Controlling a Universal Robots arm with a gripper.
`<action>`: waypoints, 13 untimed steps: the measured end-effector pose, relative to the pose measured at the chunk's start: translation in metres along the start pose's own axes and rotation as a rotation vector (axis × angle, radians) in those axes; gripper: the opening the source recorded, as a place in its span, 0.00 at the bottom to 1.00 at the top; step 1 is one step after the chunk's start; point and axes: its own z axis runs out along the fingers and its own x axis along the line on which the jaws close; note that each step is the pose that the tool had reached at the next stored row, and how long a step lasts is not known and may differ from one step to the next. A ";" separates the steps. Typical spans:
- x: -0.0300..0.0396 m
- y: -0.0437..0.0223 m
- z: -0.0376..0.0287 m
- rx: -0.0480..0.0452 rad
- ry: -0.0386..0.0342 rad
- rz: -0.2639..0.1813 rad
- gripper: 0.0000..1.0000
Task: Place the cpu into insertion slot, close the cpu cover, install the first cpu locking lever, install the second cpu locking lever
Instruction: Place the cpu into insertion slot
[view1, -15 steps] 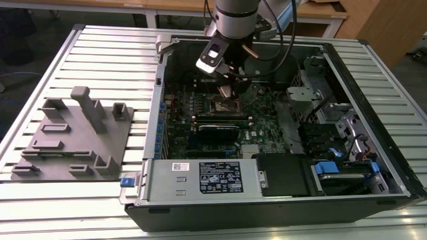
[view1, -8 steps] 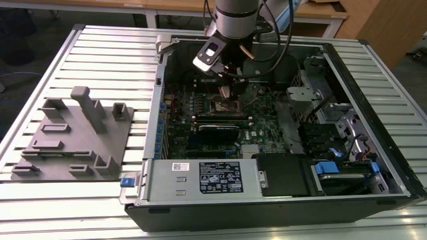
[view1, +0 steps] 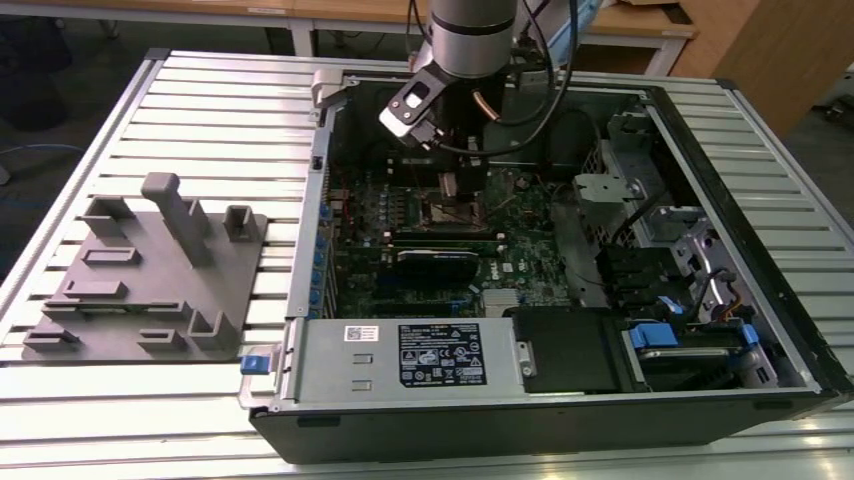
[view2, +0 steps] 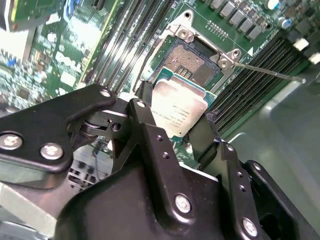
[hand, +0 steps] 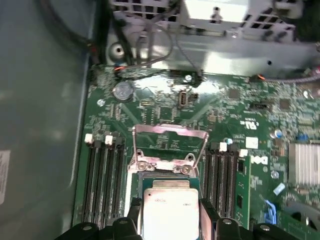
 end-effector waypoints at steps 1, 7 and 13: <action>0.0000 0.0000 0.0001 0.0001 -0.0016 0.018 0.54; 0.0000 -0.0001 0.0007 0.0000 -0.0032 0.038 0.54; 0.0001 -0.0017 0.0072 -0.0088 -0.0034 0.038 0.54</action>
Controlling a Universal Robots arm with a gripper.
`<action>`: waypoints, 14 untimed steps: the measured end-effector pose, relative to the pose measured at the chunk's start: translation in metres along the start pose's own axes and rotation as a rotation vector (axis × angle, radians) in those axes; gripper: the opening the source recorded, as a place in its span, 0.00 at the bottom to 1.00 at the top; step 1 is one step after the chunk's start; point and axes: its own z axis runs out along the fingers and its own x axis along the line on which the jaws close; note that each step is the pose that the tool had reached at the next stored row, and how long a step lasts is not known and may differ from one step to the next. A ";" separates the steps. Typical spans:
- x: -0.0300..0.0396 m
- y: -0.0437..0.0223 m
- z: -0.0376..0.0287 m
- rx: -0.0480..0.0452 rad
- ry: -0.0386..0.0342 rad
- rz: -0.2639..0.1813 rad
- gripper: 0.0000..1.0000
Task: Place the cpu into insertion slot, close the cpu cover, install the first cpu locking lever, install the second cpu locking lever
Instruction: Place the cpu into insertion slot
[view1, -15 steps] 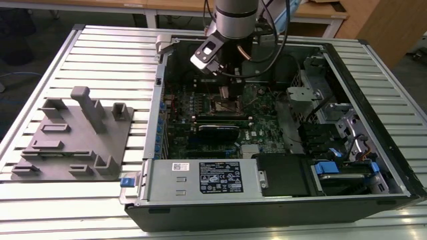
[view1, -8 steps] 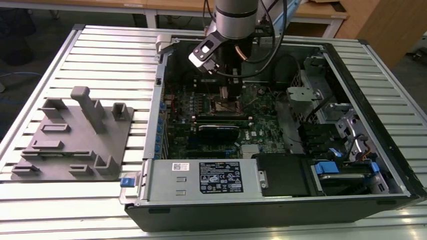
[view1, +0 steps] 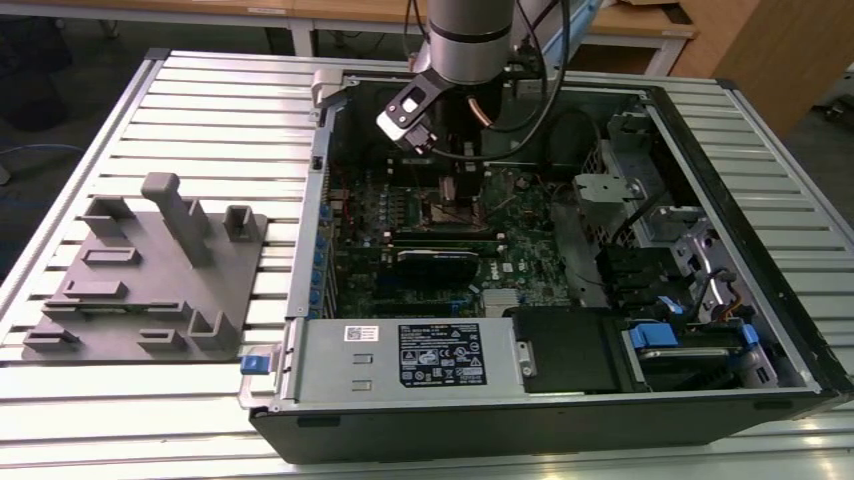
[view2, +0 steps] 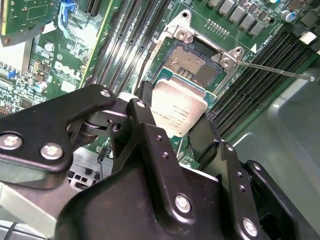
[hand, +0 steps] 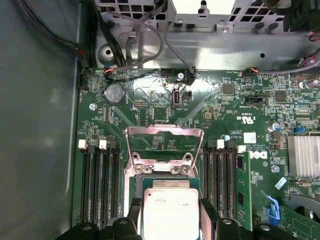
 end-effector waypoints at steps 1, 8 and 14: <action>0.0000 -0.0003 0.0010 -0.0022 0.0000 0.000 0.54; -0.0001 -0.0029 0.0040 -0.0086 -0.0001 0.000 0.54; 0.0000 -0.0030 0.0045 0.0083 -0.0001 0.000 0.54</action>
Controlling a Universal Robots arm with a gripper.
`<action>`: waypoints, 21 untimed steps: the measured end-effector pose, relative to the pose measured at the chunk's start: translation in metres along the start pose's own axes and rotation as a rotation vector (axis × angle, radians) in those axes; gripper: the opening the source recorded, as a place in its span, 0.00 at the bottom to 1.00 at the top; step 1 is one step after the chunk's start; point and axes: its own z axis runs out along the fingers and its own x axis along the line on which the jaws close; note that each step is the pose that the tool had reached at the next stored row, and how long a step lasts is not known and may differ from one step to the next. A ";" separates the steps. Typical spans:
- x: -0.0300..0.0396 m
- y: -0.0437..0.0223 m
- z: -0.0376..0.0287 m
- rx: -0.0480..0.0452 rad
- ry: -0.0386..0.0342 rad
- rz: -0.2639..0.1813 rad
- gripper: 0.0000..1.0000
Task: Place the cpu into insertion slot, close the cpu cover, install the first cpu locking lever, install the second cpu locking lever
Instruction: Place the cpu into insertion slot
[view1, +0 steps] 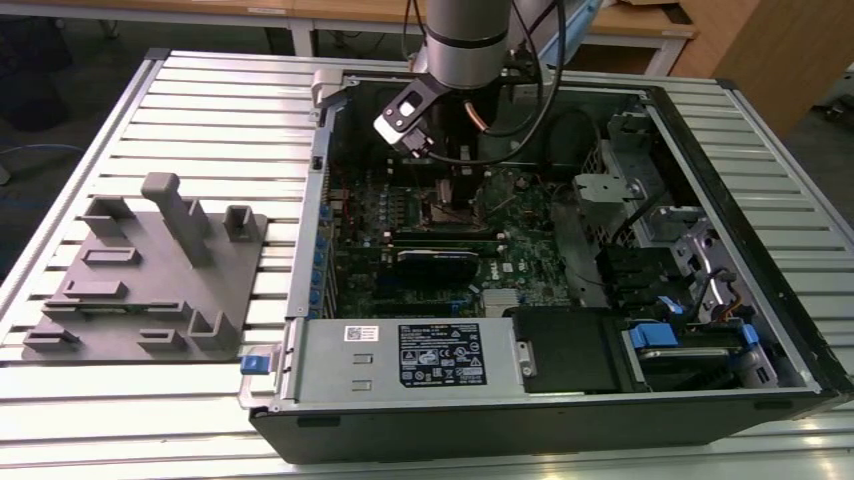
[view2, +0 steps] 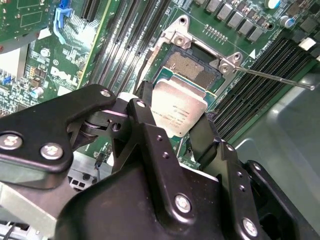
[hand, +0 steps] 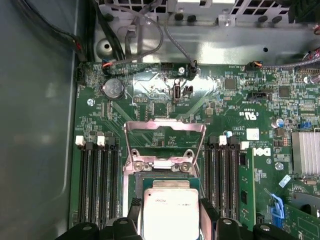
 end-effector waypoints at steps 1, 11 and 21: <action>0.0000 0.0000 0.0000 0.0004 -0.0001 0.000 0.54; 0.0005 -0.0004 0.0030 0.0010 0.0127 0.001 0.54; 0.0016 -0.0025 0.0126 0.0011 0.0084 0.002 0.54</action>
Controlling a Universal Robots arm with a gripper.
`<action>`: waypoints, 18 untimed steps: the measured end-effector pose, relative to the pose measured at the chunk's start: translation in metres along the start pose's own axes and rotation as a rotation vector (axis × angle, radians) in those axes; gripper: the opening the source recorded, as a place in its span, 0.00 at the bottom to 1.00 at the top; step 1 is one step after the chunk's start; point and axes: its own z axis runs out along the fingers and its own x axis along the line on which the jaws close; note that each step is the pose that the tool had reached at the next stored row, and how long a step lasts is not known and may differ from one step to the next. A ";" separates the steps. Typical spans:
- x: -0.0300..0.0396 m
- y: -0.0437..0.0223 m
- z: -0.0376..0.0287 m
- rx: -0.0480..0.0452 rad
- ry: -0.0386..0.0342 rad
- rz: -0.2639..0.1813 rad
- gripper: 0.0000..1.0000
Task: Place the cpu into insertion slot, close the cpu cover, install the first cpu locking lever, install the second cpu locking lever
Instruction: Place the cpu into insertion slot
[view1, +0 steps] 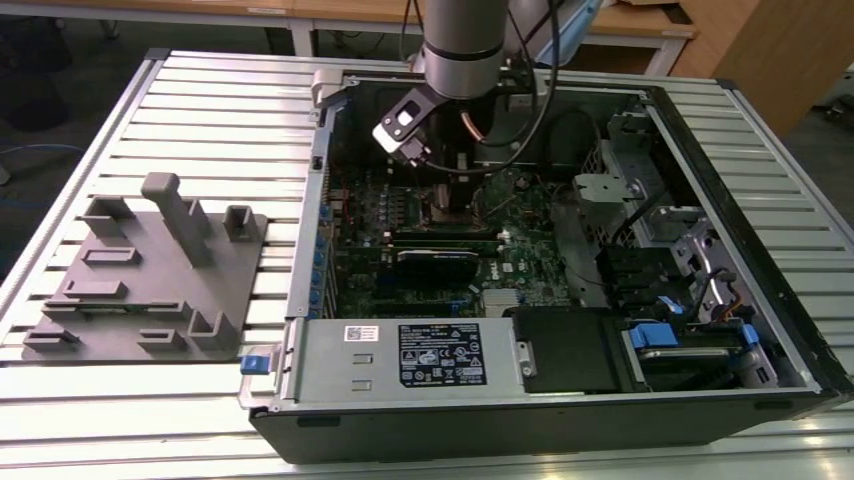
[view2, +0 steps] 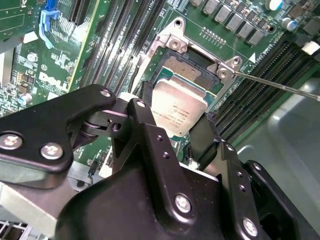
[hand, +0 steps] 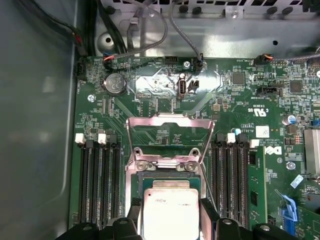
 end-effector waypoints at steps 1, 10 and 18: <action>0.0000 -0.0001 0.0012 0.0000 -0.0027 0.000 0.54; 0.0000 -0.0031 0.0112 -0.0001 -0.0041 0.002 0.54; 0.0001 -0.0038 0.0170 -0.0001 -0.0021 0.003 0.54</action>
